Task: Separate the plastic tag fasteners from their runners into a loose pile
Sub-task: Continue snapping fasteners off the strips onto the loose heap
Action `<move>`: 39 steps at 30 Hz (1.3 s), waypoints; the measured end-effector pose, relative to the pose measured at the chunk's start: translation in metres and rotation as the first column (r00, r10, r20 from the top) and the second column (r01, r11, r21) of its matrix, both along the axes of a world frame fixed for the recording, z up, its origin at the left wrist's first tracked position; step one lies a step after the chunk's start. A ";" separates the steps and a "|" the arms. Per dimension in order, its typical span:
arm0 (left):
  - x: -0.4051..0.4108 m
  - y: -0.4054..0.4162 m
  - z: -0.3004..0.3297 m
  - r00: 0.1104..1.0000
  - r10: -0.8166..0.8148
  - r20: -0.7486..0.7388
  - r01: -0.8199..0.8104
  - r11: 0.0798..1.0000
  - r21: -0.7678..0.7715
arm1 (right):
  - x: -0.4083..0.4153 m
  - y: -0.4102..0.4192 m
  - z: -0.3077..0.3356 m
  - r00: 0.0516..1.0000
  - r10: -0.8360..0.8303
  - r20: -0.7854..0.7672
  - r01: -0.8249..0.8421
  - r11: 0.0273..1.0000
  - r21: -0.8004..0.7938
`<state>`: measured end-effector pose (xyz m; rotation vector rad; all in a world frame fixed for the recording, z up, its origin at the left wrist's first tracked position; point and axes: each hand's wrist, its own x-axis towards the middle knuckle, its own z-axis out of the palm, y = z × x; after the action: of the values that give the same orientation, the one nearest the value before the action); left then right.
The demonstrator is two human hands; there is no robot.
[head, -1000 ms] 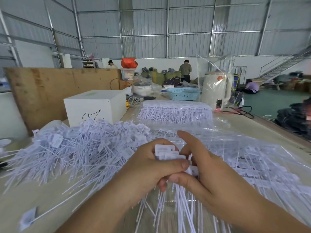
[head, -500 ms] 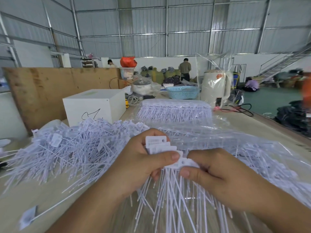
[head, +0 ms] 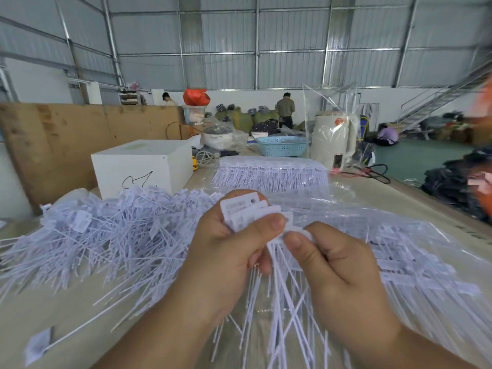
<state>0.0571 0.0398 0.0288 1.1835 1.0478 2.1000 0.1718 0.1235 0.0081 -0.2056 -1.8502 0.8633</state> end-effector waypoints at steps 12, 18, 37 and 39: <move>-0.013 0.005 -0.014 0.999 -0.024 -0.023 0.020 0.986 -0.166 | 0.003 0.021 0.007 0.919 0.003 0.395 -0.130 0.947 0.294; -0.009 0.001 -0.011 0.989 -0.065 -0.137 0.029 0.969 -0.246 | 0.008 0.018 0.006 0.770 -0.138 0.623 -0.188 0.884 0.427; -0.013 0.002 -0.010 0.970 0.063 -0.233 -0.131 0.949 -0.287 | 0.008 0.022 0.007 0.713 0.035 0.700 -0.231 0.955 0.187; -0.019 0.002 -0.011 0.964 0.138 -0.227 -0.198 0.943 -0.267 | 0.008 0.029 0.008 0.743 0.113 0.660 -0.254 0.959 0.122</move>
<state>0.0380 0.0419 0.0179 1.2164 1.5427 1.8906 0.1801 0.1527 0.0162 -0.2083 -2.6425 0.7786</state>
